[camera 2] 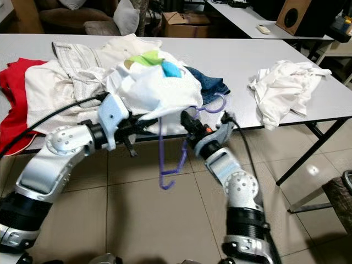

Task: Hang hanger

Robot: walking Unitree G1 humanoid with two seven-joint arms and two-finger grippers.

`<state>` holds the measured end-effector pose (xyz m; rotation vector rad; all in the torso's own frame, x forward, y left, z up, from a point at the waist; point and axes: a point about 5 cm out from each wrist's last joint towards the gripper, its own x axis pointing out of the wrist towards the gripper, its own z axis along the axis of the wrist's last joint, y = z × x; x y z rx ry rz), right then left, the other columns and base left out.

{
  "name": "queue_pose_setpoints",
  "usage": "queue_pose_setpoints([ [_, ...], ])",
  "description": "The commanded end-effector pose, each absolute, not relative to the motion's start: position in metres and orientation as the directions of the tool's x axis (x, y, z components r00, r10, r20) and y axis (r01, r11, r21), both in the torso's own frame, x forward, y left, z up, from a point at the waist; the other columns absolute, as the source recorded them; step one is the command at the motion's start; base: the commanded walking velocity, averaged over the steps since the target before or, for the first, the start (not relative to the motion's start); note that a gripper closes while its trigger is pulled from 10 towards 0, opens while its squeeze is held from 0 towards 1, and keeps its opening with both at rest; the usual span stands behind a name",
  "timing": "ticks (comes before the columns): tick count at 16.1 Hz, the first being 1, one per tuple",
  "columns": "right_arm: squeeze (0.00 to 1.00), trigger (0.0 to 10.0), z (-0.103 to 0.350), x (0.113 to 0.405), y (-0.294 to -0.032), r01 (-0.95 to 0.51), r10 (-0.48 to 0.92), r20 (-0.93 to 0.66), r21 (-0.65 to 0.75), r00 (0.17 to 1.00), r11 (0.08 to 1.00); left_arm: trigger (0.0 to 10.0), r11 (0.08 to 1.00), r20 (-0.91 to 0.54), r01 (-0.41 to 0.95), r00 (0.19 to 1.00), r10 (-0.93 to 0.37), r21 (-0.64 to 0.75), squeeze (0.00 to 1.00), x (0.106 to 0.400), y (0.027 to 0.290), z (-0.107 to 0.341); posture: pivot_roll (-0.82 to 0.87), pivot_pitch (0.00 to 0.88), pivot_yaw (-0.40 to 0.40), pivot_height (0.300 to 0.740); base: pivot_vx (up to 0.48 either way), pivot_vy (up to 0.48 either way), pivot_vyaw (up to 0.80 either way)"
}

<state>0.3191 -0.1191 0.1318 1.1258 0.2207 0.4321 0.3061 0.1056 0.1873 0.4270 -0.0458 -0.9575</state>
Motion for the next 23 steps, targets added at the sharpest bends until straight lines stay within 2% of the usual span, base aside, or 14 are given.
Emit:
queue_pose_setpoints([
  [1, 0.0, 10.0, 0.143, 0.325, -0.129, -0.226, 0.385, 0.095, 0.923, 0.918, 0.312, 0.0, 0.468, -0.167, 0.784, 0.568, -0.806, 0.408, 0.0, 0.306, 0.102, 0.187, -0.09, 0.0, -0.07, 0.74, 0.0, 0.0, 0.0],
  [3, 0.0, 10.0, 0.145, 0.334, -0.137, -0.212, 0.335, 0.106, 0.931, 0.936, 0.297, 0.0, 0.446, -0.218, 0.787, 0.568, -0.794, 0.427, 0.0, 0.305, 0.109, 0.177, -0.09, 0.0, -0.065, 0.74, 0.0, 0.0, 0.0],
  [8, 0.0, 10.0, 0.143, 0.341, -0.143, -0.161, 0.268, 0.089, 0.952, 0.959, 0.261, 0.0, 0.449, -0.222, 0.789, 0.569, -0.792, 0.419, 0.0, 0.304, 0.115, 0.178, -0.09, 0.0, -0.067, 0.74, 0.0, 0.0, 0.0],
  [10, 0.0, 10.0, 0.146, 0.35, -0.145, -0.13, 0.194, 0.099, 0.979, 0.976, 0.154, 0.0, 0.421, -0.18, 0.835, 0.503, -0.846, 0.353, 0.0, 0.296, 0.11, 0.183, -0.09, 0.0, -0.063, 0.74, 0.0, 0.0, 0.0],
  [14, 0.0, 10.0, 0.158, 0.36, -0.133, -0.148, 0.173, 0.131, 0.985, 0.976, 0.088, 0.0, 0.365, -0.142, 0.88, 0.42, -0.896, 0.303, 0.0, 0.287, 0.093, 0.186, -0.09, 0.0, -0.065, 0.74, 0.0, 0.0, 0.0],
  [17, 0.0, 10.0, 0.159, 0.365, -0.127, -0.137, 0.162, 0.119, 0.985, 0.98, 0.106, 0.0, 0.394, -0.07, 0.885, 0.422, -0.904, 0.248, 0.0, 0.288, 0.091, 0.195, -0.09, 0.0, -0.069, 0.74, 0.0, 0.0, 0.0],
  [21, 0.0, 10.0, 0.167, 0.376, -0.127, -0.121, 0.095, 0.115, 0.991, 0.989, 0.056, 0.0, 0.38, -0.145, 0.901, 0.413, -0.899, 0.21, 0.0, 0.286, 0.101, 0.186, -0.09, 0.0, -0.066, 0.74, 0.0, 0.0, 0.0],
  [23, 0.0, 10.0, 0.169, 0.38, -0.13, -0.108, 0.063, 0.105, 0.993, 0.992, 0.041, 0.0, 0.391, -0.092, 0.905, 0.409, -0.908, 0.168, 0.0, 0.286, 0.1, 0.194, -0.09, 0.0, -0.068, 0.74, 0.0, 0.0, 0.0],
])
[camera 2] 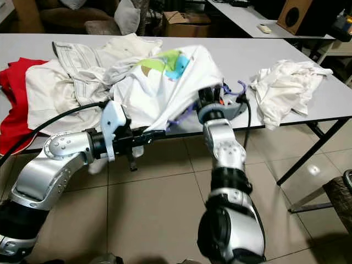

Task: Hang hanger

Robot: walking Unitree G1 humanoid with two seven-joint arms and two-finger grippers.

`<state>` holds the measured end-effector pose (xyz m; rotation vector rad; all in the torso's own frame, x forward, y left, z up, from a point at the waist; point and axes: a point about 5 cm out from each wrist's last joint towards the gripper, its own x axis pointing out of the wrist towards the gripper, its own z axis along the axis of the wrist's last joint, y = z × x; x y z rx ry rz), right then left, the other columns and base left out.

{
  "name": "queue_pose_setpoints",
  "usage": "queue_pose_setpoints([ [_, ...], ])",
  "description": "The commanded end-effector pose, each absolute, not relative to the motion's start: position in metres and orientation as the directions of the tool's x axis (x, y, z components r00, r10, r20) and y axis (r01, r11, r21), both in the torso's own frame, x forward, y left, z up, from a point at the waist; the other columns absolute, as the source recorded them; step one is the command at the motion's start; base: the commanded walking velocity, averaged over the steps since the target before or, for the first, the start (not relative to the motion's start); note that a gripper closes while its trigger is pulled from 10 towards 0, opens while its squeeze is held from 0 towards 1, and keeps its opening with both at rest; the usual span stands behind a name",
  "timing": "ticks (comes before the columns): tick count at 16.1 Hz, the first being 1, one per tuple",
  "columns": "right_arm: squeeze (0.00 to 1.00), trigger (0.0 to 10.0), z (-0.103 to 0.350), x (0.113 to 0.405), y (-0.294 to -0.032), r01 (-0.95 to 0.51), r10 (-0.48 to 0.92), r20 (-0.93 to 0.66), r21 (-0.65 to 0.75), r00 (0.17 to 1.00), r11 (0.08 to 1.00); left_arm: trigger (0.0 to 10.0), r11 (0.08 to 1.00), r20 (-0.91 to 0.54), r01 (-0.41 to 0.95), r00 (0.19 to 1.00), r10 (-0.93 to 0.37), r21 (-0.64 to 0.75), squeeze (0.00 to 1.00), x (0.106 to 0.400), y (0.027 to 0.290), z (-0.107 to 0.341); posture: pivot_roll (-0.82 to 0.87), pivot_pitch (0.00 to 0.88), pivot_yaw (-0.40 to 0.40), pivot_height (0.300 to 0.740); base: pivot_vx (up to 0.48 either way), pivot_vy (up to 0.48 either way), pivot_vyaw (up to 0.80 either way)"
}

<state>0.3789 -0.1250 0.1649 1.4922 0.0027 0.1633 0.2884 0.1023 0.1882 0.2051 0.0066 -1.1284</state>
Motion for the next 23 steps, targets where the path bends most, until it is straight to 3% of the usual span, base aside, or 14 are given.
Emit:
queue_pose_setpoints([
  [1, 0.0, 10.0, 0.169, 0.382, -0.13, -0.106, 0.059, 0.103, 0.994, 0.993, 0.038, 0.0, 0.389, -0.082, 0.907, 0.405, -0.911, 0.161, 0.0, 0.286, 0.099, 0.195, -0.09, 0.0, -0.068, 0.74, 0.0, 0.0, 0.0],
  [4, 0.0, 10.0, 0.171, 0.386, -0.119, -0.097, 0.075, 0.093, 0.994, 0.993, 0.047, 0.0, 0.39, -0.031, 0.912, 0.397, -0.917, 0.128, 0.0, 0.291, 0.087, 0.202, -0.09, 0.0, -0.071, 0.74, 0.0, 0.0, 0.0],
  [8, 0.0, 10.0, 0.166, 0.388, -0.101, -0.038, 0.084, 0.031, 0.996, 0.996, 0.079, 0.0, 0.248, 0.197, 0.967, 0.254, -0.947, -0.058, 0.0, 0.283, 0.049, 0.236, -0.09, 0.0, -0.064, 0.74, 0.0, 0.0, 0.0],
  [10, 0.0, 10.0, 0.165, 0.387, -0.099, -0.023, 0.105, 0.012, 0.994, 0.994, 0.103, 0.0, 0.249, 0.229, 0.962, 0.269, -0.936, -0.109, 0.0, 0.284, 0.047, 0.237, -0.1, 0.0, -0.06, 0.74, 0.0, 0.0, 0.0],
  [12, 0.0, 10.0, 0.163, 0.385, -0.092, -0.007, 0.161, -0.019, 0.987, 0.987, 0.161, 0.3, 0.332, 0.158, 0.938, 0.344, -0.926, -0.101, 0.0, 0.292, 0.045, 0.228, -0.1, 0.0, -0.06, 0.74, 0.0, 0.0, 0.0],
  [13, 0.0, 10.0, 0.168, 0.383, -0.09, -0.017, 0.177, -0.008, 0.99, 0.984, 0.139, 2.5, 0.389, 0.074, 0.92, 0.391, -0.918, -0.036, 0.0, 0.296, 0.042, 0.218, -0.1, 0.0, -0.056, 0.74, 0.0, 0.0, 0.0],
  [15, 0.0, 10.0, 0.173, 0.38, -0.089, -0.04, 0.199, 0.013, 0.99, 0.98, 0.135, 2.8, 0.418, 0.04, 0.908, 0.419, -0.907, -0.04, 0.0, 0.299, 0.04, 0.212, -0.1, 0.0, -0.054, 0.74, 0.0, 0.0, 0.0],
  [16, 0.0, 10.0, 0.171, 0.377, -0.095, -0.031, 0.187, 0.008, 0.992, 0.982, 0.122, 10.0, 0.463, 0.017, 0.886, 0.463, -0.886, -0.027, 0.0, 0.302, 0.036, 0.21, -0.1, 0.0, -0.048, 0.74, 0.0, 0.0, 0.0],
  [17, 0.0, 10.0, 0.17, 0.377, -0.097, -0.026, 0.182, 0.003, 0.992, 0.983, 0.122, 10.0, 0.481, 0.001, 0.877, 0.481, -0.877, -0.004, 0.0, 0.304, 0.035, 0.209, -0.1, 0.0, -0.048, 0.74, 0.0, 0.0, 0.0],
  [18, 0.0, 10.0, 0.169, 0.377, -0.098, -0.022, 0.18, 0.0, 0.992, 0.984, 0.122, 10.0, 0.506, -0.018, 0.863, 0.506, -0.863, 0.001, 0.2, 0.308, 0.036, 0.207, -0.1, 0.0, -0.049, 0.74, 0.0, 0.0, 0.0],
  [19, 0.0, 10.0, 0.169, 0.376, -0.098, -0.019, 0.182, -0.004, 0.992, 0.983, 0.123, 10.0, 0.532, -0.033, 0.847, 0.532, -0.846, 0.002, 1.0, 0.312, 0.039, 0.205, -0.1, 0.0, -0.049, 0.74, 0.0, 0.0, 0.0],
  [22, 0.0, 10.0, 0.167, 0.373, -0.099, -0.011, 0.193, -0.015, 0.991, 0.981, 0.136, 10.0, 0.469, -0.038, 0.883, 0.468, -0.883, -0.027, 1.0, 0.306, 0.043, 0.209, -0.1, 0.0, -0.057, 0.74, 0.0, 0.0, 0.0],
  [23, 0.0, 10.0, 0.165, 0.373, -0.102, 0.001, 0.189, -0.028, 0.99, 0.982, 0.144, 10.0, 0.389, -0.207, 0.915, 0.402, -0.892, 0.106, 1.0, 0.297, 0.05, 0.193, -0.1, 0.0, -0.057, 0.74, 0.0, 0.0, 0.0],
])
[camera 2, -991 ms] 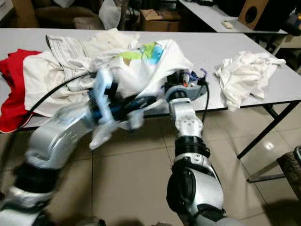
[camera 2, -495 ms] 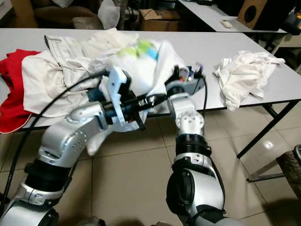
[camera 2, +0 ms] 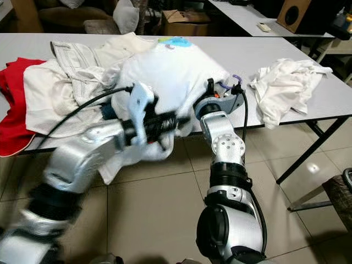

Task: Hang hanger

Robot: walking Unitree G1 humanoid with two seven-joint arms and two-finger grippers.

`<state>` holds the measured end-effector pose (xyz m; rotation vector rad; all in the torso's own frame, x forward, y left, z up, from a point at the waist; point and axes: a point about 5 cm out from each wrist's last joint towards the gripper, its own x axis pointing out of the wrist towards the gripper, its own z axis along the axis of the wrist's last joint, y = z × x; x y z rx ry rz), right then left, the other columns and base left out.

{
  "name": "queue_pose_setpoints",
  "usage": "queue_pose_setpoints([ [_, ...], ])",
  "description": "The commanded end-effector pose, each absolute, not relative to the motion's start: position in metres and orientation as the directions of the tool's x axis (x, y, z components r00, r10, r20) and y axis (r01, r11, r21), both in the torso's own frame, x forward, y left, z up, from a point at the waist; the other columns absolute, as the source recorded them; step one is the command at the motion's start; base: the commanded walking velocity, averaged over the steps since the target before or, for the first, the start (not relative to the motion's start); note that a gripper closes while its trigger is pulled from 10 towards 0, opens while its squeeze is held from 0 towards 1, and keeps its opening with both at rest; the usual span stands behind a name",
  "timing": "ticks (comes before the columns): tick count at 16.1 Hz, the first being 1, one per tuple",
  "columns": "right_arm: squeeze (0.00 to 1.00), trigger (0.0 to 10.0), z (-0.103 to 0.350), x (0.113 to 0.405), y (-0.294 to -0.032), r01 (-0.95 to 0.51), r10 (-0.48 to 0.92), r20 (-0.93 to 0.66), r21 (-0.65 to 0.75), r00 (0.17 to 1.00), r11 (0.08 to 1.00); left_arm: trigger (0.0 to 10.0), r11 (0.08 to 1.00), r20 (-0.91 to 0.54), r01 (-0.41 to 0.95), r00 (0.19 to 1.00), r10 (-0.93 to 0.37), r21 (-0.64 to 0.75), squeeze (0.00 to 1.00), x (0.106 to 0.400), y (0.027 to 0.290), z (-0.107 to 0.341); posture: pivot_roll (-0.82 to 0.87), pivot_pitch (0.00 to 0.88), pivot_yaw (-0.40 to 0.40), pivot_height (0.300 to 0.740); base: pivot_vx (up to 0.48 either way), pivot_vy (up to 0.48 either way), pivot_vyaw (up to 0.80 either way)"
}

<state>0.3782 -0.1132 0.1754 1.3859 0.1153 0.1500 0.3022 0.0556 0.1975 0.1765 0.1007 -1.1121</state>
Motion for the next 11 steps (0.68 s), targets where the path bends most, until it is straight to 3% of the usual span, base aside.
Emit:
queue_pose_setpoints([
  [1, 0.0, 10.0, 0.165, 0.374, -0.103, 0.001, 0.188, -0.028, 0.99, 0.982, 0.144, 10.0, 0.384, -0.227, 0.915, 0.402, -0.887, 0.123, 1.0, 0.296, 0.051, 0.191, -0.09, 0.0, -0.061, 0.74, 0.0, 0.0, 0.0],
  [4, 0.0, 10.0, 0.165, 0.375, -0.111, 0.011, 0.16, -0.037, 0.987, 0.986, 0.161, 10.0, 0.342, -0.255, 0.923, 0.379, -0.89, 0.178, 1.0, 0.29, 0.057, 0.195, -0.09, 0.0, -0.062, 0.74, 0.0, 0.0, 0.0],
  [6, 0.0, 10.0, 0.163, 0.376, -0.116, 0.024, 0.156, -0.053, 0.983, 0.986, 0.181, 10.0, 0.233, -0.278, 0.955, 0.279, -0.919, 0.185, 1.0, 0.277, 0.06, 0.196, -0.09, 0.0, -0.062, 0.74, 0.0, 0.0, 0.0],
  [9, 0.0, 10.0, 0.162, 0.376, -0.122, 0.026, 0.145, -0.053, 0.983, 0.988, 0.181, 10.0, 0.168, -0.261, 0.97, 0.211, -0.942, 0.178, 1.0, 0.267, 0.067, 0.196, -0.09, 0.0, -0.058, 0.74, 0.0, 0.0, 0.0],
  [11, 0.0, 10.0, 0.164, 0.373, -0.126, -0.021, 0.175, -0.023, 0.969, 0.984, 0.244, 10.0, 0.227, -0.151, 0.963, 0.248, -0.957, 0.143, 1.0, 0.269, 0.086, 0.213, -0.1, 0.0, -0.059, 0.74, 0.0, 0.0, 0.0],
])
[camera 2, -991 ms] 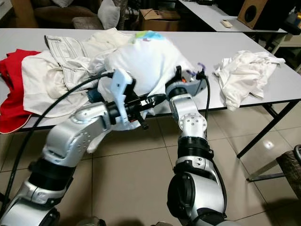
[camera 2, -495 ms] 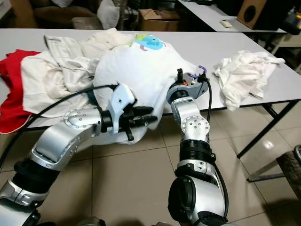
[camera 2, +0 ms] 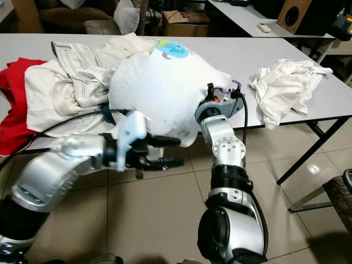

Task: Hang hanger

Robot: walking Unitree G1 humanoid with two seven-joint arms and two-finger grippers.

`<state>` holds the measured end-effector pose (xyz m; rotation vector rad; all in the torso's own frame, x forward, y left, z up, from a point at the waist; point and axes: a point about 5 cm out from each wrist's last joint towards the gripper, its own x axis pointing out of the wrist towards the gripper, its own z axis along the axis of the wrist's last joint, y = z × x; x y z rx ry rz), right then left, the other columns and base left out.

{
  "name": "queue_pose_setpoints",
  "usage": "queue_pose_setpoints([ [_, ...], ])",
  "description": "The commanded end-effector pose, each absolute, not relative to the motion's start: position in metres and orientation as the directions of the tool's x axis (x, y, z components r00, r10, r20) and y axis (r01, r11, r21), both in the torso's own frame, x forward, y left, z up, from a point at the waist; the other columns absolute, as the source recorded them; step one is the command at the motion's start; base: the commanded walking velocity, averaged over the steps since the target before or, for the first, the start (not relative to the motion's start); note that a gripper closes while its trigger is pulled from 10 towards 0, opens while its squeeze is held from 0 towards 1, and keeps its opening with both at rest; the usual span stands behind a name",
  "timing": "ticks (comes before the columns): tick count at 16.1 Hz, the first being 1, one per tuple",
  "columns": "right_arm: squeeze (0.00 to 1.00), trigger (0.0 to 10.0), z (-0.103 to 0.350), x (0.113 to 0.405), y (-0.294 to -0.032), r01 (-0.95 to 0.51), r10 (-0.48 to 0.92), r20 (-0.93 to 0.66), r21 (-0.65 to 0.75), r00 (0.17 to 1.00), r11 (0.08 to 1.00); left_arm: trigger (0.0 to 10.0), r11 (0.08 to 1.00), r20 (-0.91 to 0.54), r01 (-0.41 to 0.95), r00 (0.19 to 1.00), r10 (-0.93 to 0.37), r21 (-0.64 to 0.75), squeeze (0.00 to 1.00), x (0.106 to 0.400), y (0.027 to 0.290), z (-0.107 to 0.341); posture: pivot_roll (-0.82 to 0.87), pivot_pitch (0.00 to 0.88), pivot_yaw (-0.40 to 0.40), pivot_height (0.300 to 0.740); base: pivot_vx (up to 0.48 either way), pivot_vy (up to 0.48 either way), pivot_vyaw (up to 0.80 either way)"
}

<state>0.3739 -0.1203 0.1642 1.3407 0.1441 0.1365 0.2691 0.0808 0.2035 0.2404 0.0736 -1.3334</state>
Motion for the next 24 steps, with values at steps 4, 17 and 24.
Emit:
queue_pose_setpoints([
  [4, 0.0, 10.0, 0.159, 0.35, -0.144, -0.138, 0.24, 0.074, 0.955, 0.968, 0.263, 10.0, 0.657, 0.158, 0.745, 0.639, -0.753, 0.119, 1.0, 0.309, 0.147, 0.258, -0.09, 0.0, -0.073, 0.74, 0.0, 0.0, 0.53],
  [17, 0.0, 10.0, 0.155, 0.261, -0.153, -0.544, 0.544, 0.346, 0.798, 0.765, 0.258, 10.0, 0.755, 0.162, 0.637, 0.738, -0.655, 0.154, 0.0, 0.326, 0.108, 0.221, -0.12, 0.0, -0.045, 0.74, 0.0, 0.0, 0.79],
  [24, 0.0, 10.0, 0.147, 0.221, -0.171, -0.544, 0.634, 0.191, 0.723, 0.75, 0.426, 10.0, 0.909, 0.009, 0.415, 0.91, -0.415, 0.028, 0.0, 0.275, 0.172, 0.157, -0.11, 0.0, -0.081, 0.74, 0.0, 0.0, 0.78],
])
